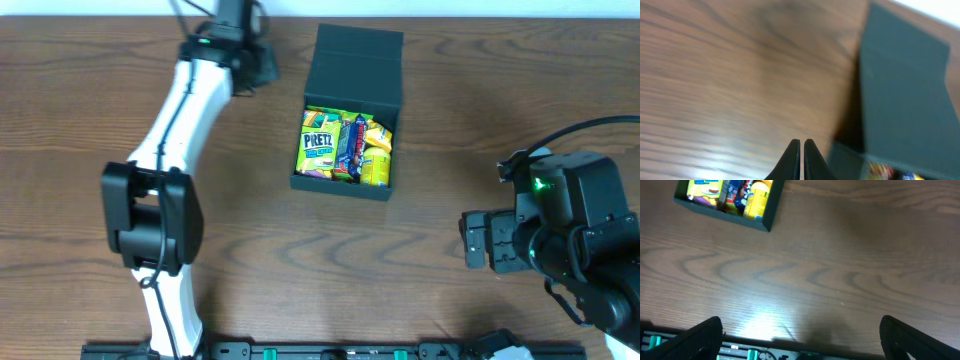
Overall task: Pack container
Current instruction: 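Bring both grippers to the raised box lid from either side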
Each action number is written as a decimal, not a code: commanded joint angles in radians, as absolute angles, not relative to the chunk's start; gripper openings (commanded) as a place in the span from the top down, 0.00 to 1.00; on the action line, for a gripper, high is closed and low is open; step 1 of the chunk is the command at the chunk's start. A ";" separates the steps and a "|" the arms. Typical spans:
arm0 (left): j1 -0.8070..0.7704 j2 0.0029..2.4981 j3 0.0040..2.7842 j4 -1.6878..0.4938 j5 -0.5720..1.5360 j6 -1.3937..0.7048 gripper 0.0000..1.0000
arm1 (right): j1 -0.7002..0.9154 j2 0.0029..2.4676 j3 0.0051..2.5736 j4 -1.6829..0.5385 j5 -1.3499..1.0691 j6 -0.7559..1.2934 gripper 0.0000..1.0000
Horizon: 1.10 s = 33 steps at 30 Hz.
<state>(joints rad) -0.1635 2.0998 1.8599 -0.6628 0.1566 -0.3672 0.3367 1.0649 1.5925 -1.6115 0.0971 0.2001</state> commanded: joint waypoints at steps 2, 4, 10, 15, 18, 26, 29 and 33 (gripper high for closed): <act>-0.078 2.063 1.870 -0.633 0.146 -0.366 0.94 | 0.328 1.062 1.601 -1.613 0.097 0.186 0.01; -0.044 2.066 1.870 -0.613 0.147 -0.366 0.94 | 0.327 1.062 1.601 -1.613 0.097 0.186 0.01; -0.002 2.090 1.870 -0.561 0.146 -0.314 0.94 | 0.328 1.062 1.601 -1.613 0.097 0.186 0.01; -0.012 2.107 1.869 -0.550 0.147 -0.299 0.94 | 0.327 1.062 1.601 -1.613 0.097 0.186 0.01; -0.012 2.108 1.869 -0.524 0.147 -0.298 0.94 | 0.328 1.062 1.601 -1.613 0.097 0.186 0.01; -0.018 2.138 1.869 -0.460 0.211 -0.299 0.94 | 0.328 1.062 1.601 -1.557 0.091 0.191 0.01; -0.028 2.153 1.869 -0.451 0.241 -0.299 0.94 | 0.328 1.065 1.601 -1.443 0.046 0.295 0.01; -0.060 2.172 1.870 -0.444 0.271 -0.302 0.94 | 0.327 1.090 1.599 -1.232 0.056 0.395 0.01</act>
<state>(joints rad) -0.0349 2.1471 1.8599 -0.4473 0.2348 -0.3134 0.3367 1.0710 1.5917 -1.2842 0.0605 0.3149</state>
